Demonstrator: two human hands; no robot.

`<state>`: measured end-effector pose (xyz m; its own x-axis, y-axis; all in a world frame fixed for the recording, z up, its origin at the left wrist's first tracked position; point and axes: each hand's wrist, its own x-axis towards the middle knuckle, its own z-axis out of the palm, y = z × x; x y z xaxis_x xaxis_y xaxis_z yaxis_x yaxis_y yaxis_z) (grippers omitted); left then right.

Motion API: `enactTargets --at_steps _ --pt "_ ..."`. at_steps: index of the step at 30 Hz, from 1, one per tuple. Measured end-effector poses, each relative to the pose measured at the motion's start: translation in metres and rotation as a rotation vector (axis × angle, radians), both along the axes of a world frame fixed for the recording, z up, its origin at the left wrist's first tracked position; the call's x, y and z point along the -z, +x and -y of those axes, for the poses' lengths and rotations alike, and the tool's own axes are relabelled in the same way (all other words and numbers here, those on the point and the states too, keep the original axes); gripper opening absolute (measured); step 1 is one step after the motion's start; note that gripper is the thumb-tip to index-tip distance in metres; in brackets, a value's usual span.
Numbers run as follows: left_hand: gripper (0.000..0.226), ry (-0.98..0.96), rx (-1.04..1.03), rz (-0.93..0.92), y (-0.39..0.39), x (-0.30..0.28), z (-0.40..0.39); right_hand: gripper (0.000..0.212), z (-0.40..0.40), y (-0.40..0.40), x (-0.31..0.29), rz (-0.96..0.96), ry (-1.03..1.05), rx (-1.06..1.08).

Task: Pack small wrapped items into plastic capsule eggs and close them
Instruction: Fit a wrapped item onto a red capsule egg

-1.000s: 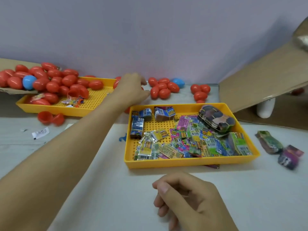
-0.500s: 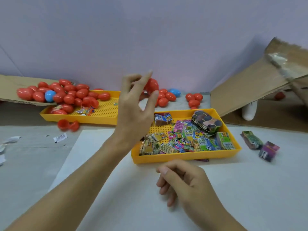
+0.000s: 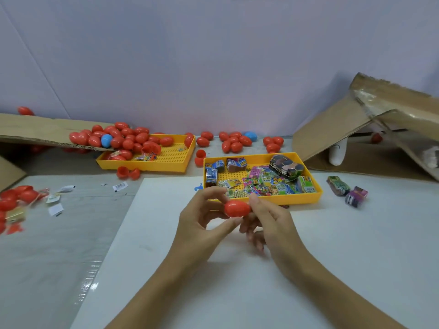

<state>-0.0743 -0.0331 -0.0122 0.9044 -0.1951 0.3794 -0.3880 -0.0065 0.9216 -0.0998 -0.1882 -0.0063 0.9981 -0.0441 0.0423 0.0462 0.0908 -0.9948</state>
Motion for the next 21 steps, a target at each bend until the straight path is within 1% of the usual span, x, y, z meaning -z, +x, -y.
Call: enactTargets --at_steps 2,4,6,8,9,13,15,18,21 --pt "0.052 0.047 0.053 0.065 -0.001 0.003 0.001 0.039 0.002 -0.001 0.002 0.031 -0.014 0.007" --pt "0.049 0.043 0.066 0.069 -0.002 0.005 0.003 0.034 0.005 -0.001 0.004 0.051 -0.023 0.015" --pt "0.042 -0.012 0.075 -0.023 -0.002 0.006 0.006 0.029 0.006 0.0 0.005 0.084 -0.027 0.028" --pt "0.026 -0.052 0.073 -0.12 -0.001 0.006 0.006 0.024 0.007 0.002 0.006 0.122 -0.029 0.022" --pt "0.022 -0.071 0.07 -0.173 0.0 0.005 0.006 0.022 0.007 0.002 0.006 0.137 -0.031 0.014" --pt "0.052 -0.164 0.095 -0.411 0.004 0.003 0.004 0.021 0.007 0.003 0.009 0.167 -0.066 -0.007" --pt "0.056 -0.2 0.101 -0.468 0.006 0.002 0.003 0.023 0.008 0.003 0.01 0.177 -0.081 -0.015" --pt "0.049 -0.248 0.082 -0.489 0.008 0.002 0.002 0.027 0.008 0.004 0.011 0.2 -0.087 -0.037" --pt "0.033 -0.259 0.061 -0.442 0.008 0.005 0.003 0.03 0.009 0.004 0.012 0.223 -0.101 -0.056"
